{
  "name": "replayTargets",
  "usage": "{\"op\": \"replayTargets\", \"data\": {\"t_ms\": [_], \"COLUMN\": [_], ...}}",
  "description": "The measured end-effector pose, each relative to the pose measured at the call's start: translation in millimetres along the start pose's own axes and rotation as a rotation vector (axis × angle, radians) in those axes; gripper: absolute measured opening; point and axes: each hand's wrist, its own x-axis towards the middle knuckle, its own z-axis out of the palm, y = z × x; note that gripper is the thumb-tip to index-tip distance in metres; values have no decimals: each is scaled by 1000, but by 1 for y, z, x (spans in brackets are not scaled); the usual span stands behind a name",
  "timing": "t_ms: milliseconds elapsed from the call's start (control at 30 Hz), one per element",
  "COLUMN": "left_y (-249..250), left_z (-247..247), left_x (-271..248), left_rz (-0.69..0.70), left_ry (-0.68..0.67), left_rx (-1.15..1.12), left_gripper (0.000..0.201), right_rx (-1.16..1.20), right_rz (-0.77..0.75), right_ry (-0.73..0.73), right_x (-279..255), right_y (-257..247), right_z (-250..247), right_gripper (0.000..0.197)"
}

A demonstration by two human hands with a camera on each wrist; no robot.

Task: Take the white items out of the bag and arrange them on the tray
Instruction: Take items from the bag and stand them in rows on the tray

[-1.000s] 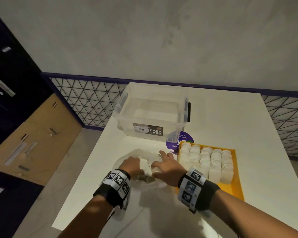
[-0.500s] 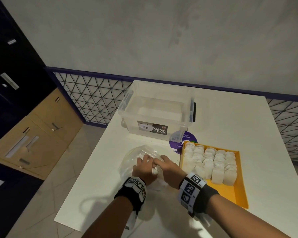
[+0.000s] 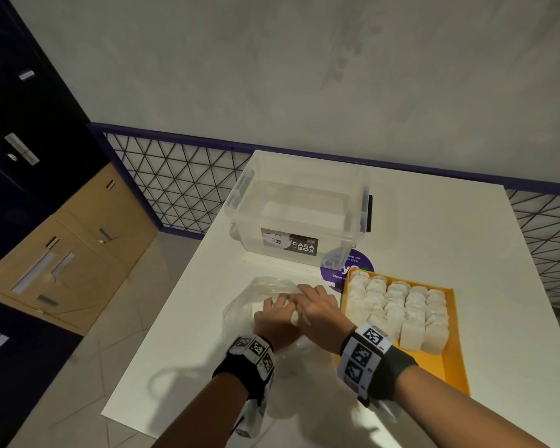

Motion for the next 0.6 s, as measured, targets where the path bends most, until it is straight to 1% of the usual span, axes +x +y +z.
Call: {"op": "replayTargets", "data": {"t_ms": [33,67,100,167,200,233,267,300,333,367,400,433,500,533,567,600], "left_y": [2,-1,-2,-2,-3,-8,-16,-23,-28,-35,-38,-38,-42,-44,-43,-42], "left_z": [-3,1,7,9,7,9,14,20,24,29,26,21,13,9,1,-7], "left_x": [-2,0,3,3,3,6,11,15,18,23,23,20,13,11,8,7], "left_rz": [-19,-62,-30,66,59,49,29,26,48,93,162,217,223,200,188,92], "left_ry": [-126,-192,-144,-193,-199,-151,-152,-157,-145,-93,-6,56,71,12,2,10], "left_rx": [32,28,77,225,242,244,201,163,149,154,167,155,-12,-110,-230,-384], "left_gripper": [43,44,48,54,54,54,53,49,40,30,24,24,21,17,19,24], "right_rx": [8,19,17,-30,-45,-43,-36,-23,-15,-16,-30,-46,-46,-38,-36,-38], "right_rz": [8,16,13,-19,-28,-22,-19,-33,-60,-71,-59,-32,13,22,29,31], "right_ry": [-24,-43,-54,-57,-50,-47,-32,-2,26,43,40,32,19,20,13,13], "right_x": [-1,-1,-1,-3,-4,-6,-6,-6,-5,-3,-1,-1,-1,-1,-2,-2], "right_y": [0,1,2,2,0,-2,-5,-7,-7,-6,-4,-2,0,0,0,0], "right_z": [-2,-2,-3,-5,-7,-8,-9,-9,-6,-5,-1,1,2,1,1,0], "right_gripper": [55,58,61,64,66,67,68,69,69,69,68,69,69,69,69,69]}}
